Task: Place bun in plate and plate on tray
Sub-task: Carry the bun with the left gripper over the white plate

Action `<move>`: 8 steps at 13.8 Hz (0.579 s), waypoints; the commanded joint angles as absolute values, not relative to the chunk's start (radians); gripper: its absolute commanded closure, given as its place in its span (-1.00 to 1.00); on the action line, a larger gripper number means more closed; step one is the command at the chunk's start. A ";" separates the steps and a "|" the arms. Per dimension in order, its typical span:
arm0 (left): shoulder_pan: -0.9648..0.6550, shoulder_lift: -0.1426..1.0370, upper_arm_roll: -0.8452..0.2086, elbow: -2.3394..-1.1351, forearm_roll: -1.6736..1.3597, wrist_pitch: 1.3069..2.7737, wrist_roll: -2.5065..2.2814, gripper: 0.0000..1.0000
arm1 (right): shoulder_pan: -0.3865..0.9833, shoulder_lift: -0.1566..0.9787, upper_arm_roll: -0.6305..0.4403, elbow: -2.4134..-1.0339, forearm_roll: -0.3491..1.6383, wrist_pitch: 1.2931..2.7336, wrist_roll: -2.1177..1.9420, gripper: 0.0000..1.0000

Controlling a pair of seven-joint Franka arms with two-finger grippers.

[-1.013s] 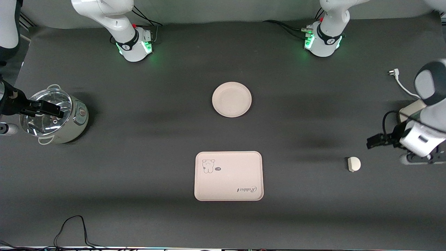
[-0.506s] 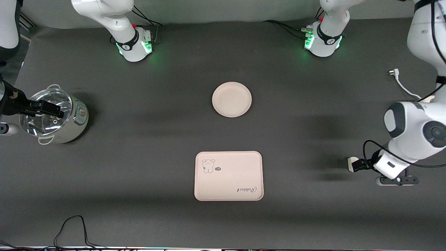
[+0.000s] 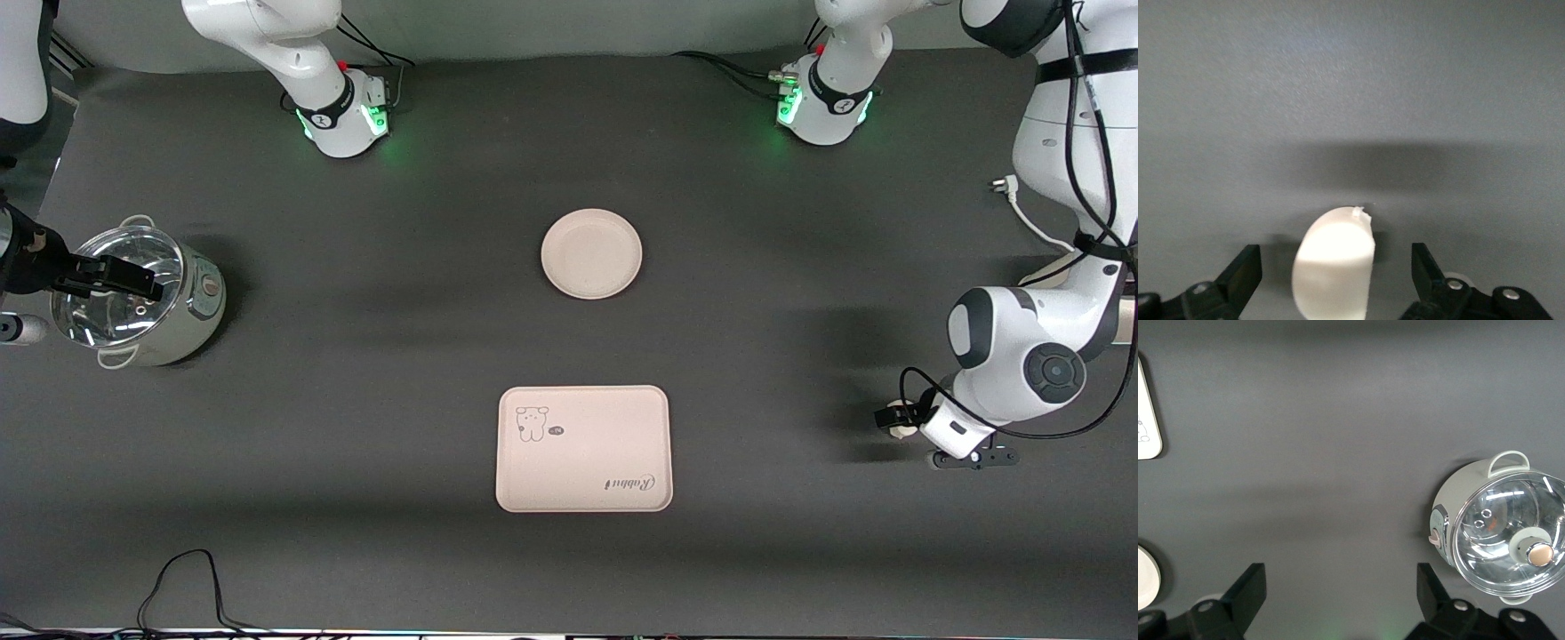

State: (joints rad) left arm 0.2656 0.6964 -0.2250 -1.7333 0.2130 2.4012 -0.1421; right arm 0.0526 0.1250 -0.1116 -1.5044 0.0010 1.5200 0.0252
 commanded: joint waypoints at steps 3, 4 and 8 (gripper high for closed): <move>0.229 0.681 -0.209 -1.738 0.225 2.361 -0.183 -0.75 | 0.057 0.103 -0.118 -1.522 0.014 1.519 0.011 -1.00; 0.229 0.681 -0.207 -1.738 0.225 2.362 -0.178 -0.47 | 0.057 0.103 -0.118 -1.522 0.014 1.519 0.011 -1.00; 0.227 0.681 -0.199 -1.732 0.230 2.358 -0.164 1.00 | 0.055 0.103 -0.118 -1.520 0.014 1.519 0.011 -1.00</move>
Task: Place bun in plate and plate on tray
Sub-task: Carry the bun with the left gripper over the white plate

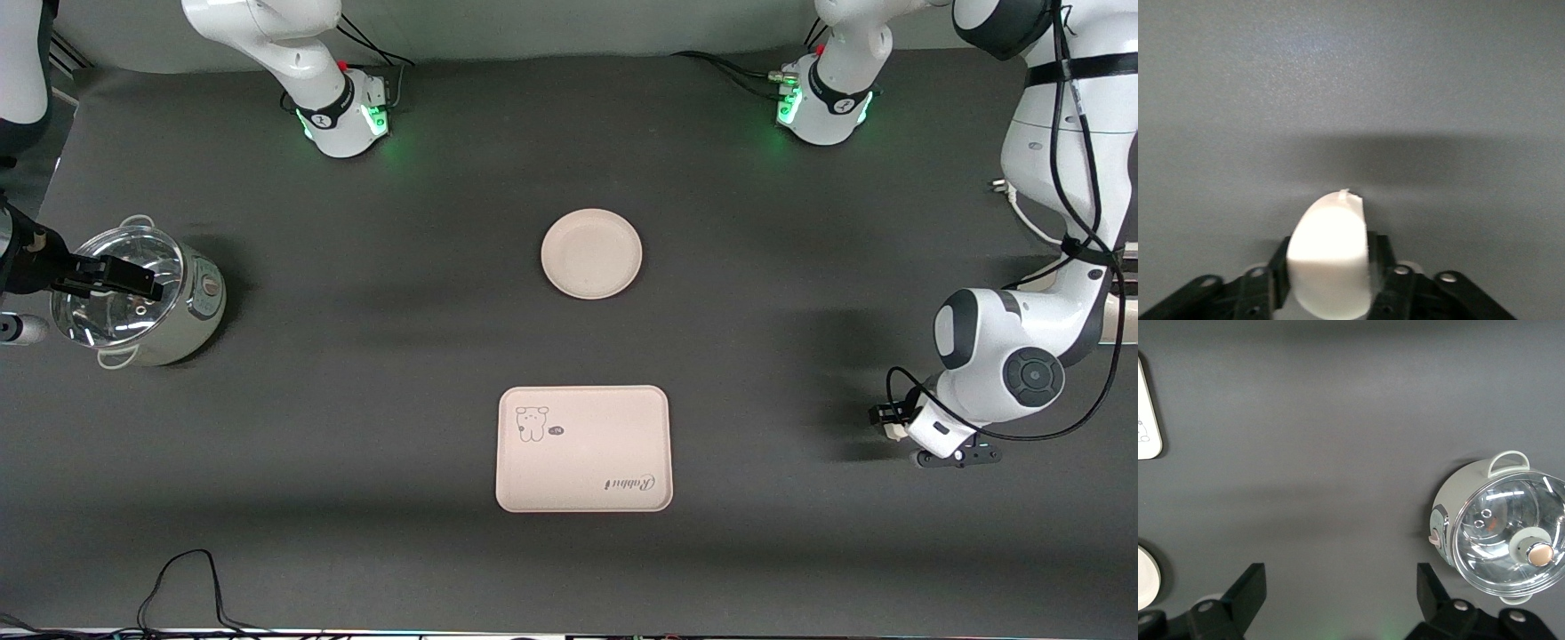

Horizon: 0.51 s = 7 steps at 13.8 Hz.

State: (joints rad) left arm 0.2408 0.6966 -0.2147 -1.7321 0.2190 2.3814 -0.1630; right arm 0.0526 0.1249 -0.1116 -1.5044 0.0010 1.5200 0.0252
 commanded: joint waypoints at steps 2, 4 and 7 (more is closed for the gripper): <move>0.210 0.672 -0.199 -1.727 0.230 2.347 -0.167 1.00 | 0.055 0.103 -0.118 -1.522 0.014 1.519 0.011 -1.00; 0.184 0.623 -0.199 -1.723 0.232 2.272 -0.160 1.00 | 0.055 0.103 -0.118 -1.522 0.014 1.519 0.011 -1.00; 0.103 0.490 -0.201 -1.724 0.218 2.150 -0.130 1.00 | 0.055 0.103 -0.118 -1.522 0.014 1.519 0.011 -1.00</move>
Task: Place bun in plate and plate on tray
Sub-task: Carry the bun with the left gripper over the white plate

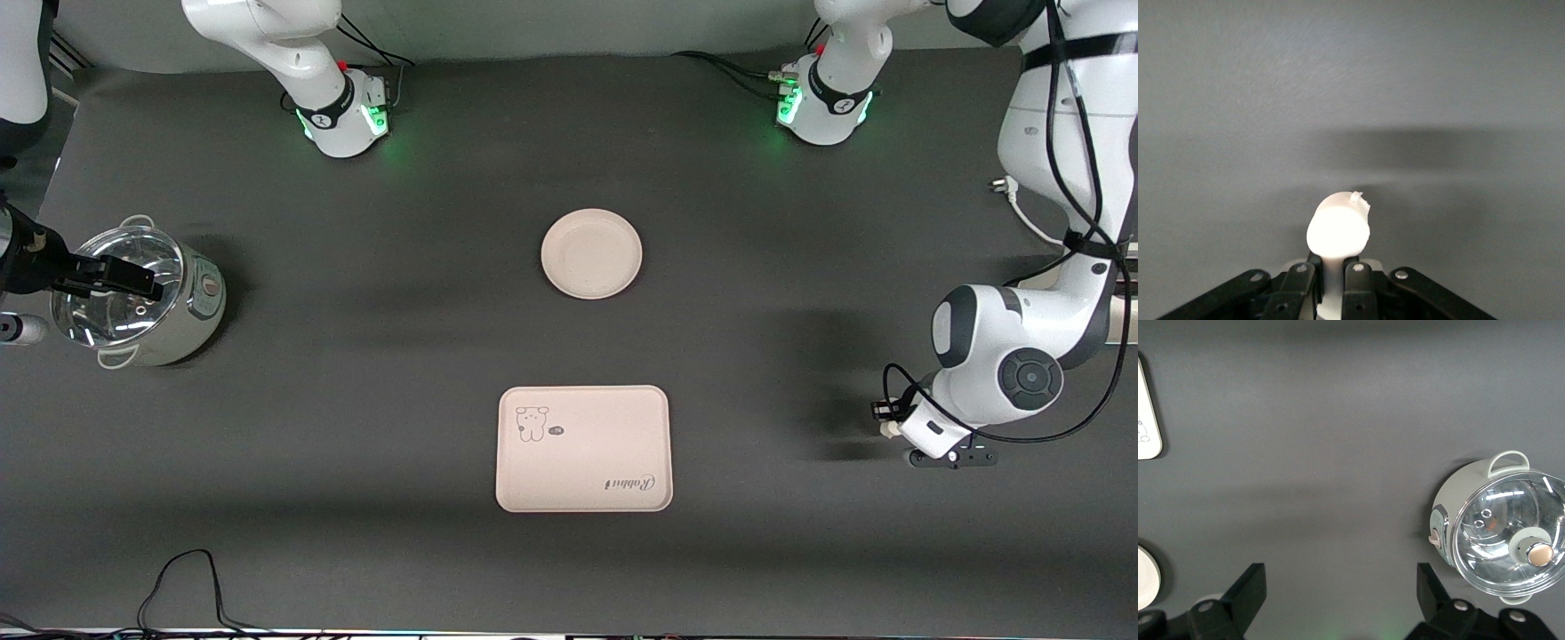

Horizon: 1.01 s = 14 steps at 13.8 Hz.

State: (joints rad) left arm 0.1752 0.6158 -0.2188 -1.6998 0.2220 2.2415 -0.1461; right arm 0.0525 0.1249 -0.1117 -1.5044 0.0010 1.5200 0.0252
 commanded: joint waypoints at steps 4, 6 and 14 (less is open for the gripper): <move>-0.090 0.313 -0.210 -1.678 0.106 1.890 -0.212 1.00 | 0.055 0.103 -0.118 -1.522 0.014 1.519 0.011 -1.00; -0.177 0.264 -0.231 -1.669 -0.007 1.830 -0.294 1.00 | 0.055 0.103 -0.118 -1.522 0.014 1.519 0.009 -1.00; -0.443 0.325 -0.422 -1.753 0.096 2.023 -0.887 1.00 | 0.055 0.104 -0.118 -1.525 0.014 1.520 0.011 -1.00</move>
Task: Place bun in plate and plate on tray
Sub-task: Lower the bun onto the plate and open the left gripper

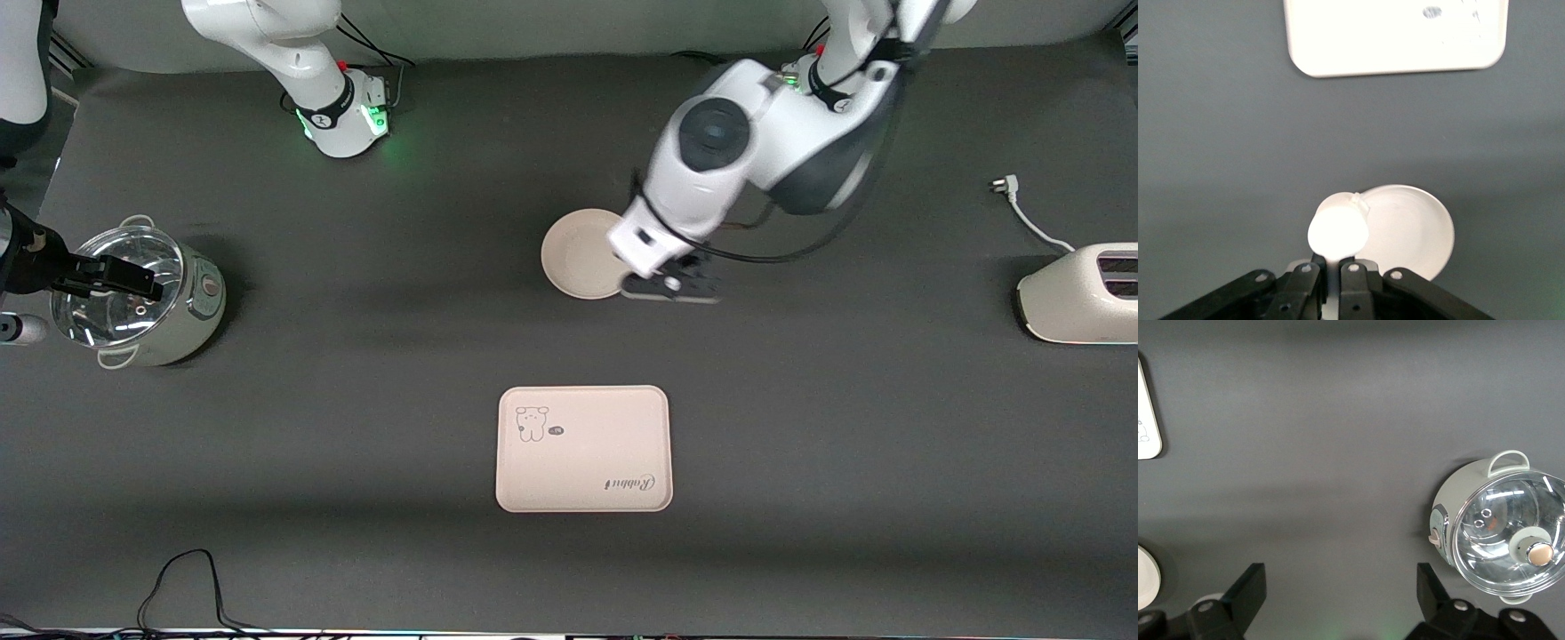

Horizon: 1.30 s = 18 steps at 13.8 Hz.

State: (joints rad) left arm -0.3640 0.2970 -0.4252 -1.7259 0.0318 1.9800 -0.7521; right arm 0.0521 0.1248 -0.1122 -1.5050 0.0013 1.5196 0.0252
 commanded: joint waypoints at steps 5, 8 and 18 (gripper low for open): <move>-0.577 0.495 -0.420 -1.756 0.283 2.088 -1.145 1.00 | 0.055 0.103 -0.118 -1.534 0.014 1.525 0.011 -1.00; -0.595 0.572 -0.420 -1.766 0.379 2.137 -1.239 1.00 | 0.055 0.103 -0.118 -1.534 0.014 1.523 0.011 -1.00; -0.594 0.620 -0.413 -1.816 0.414 2.206 -1.290 -0.81 | 0.055 0.103 -0.118 -1.536 0.014 1.523 0.011 -1.00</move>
State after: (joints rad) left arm -0.5811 0.6221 -0.4244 -1.8064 0.3851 2.1895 -1.2541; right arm 0.0522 0.1248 -0.1124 -1.5166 0.0014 1.5195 0.0252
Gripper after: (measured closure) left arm 0.670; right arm 0.000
